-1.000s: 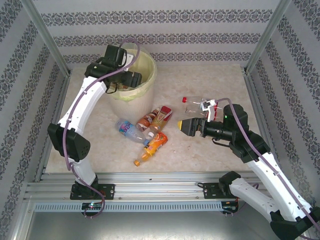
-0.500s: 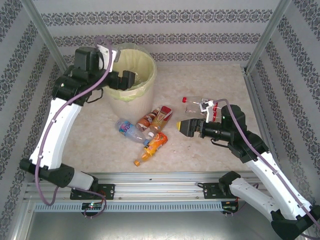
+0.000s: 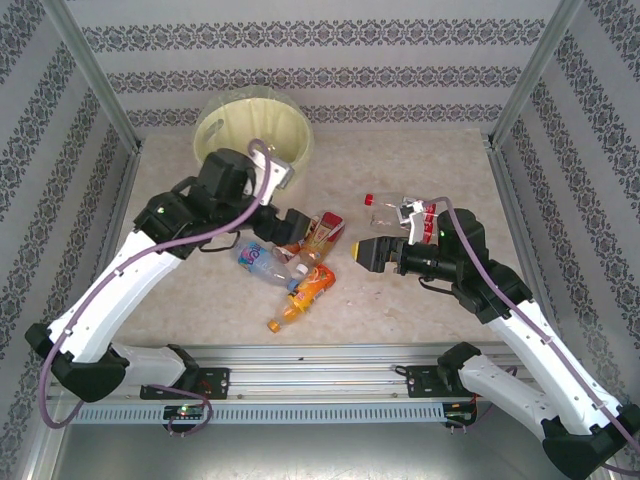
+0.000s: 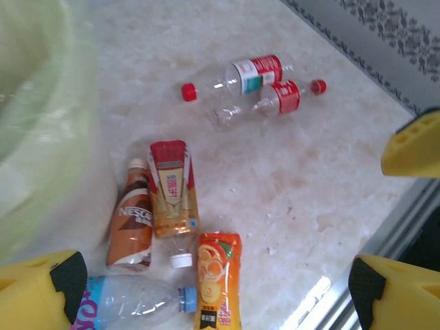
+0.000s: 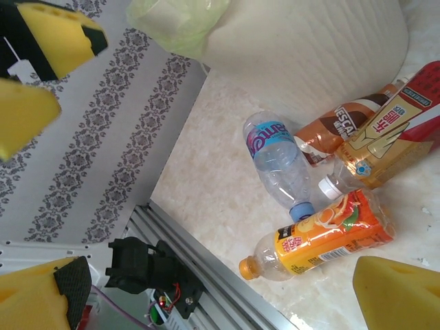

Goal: Put the plastic bottles in the bin

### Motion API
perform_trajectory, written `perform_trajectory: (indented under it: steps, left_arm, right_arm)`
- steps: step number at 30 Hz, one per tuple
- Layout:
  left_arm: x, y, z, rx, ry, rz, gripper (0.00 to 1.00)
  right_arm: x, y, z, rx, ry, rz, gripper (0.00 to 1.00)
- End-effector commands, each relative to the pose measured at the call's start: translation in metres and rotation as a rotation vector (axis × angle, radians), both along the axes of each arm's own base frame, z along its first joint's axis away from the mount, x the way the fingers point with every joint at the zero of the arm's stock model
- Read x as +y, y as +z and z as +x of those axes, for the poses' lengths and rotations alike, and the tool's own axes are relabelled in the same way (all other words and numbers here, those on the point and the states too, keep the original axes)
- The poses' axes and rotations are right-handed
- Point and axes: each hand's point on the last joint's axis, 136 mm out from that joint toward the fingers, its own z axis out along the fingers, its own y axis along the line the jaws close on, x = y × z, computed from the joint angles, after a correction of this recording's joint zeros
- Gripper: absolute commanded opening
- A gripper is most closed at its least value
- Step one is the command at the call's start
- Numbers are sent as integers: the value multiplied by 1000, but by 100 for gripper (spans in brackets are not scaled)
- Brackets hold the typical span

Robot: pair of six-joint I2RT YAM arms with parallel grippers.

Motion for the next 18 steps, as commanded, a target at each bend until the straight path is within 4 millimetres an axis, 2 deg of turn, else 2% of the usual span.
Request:
perform_trajectory:
  steps: [1,7,12,18]
  left_arm:
    - [-13,-22,2,7,-10,73,98]
    - [-28,-71,9,64,-33,217,100]
    - [-27,-116,19,135,-30,349,100]
    - [-20,-156,33,193,11,498,98]
  right_arm:
    - [-4,-6,0,-3,-27,-25,98]
    - [-14,-15,-1,5,-63,-74,98]
    - [-17,-19,-2,10,-75,-90,98]
    - [-20,-22,-2,13,-81,-104,98]
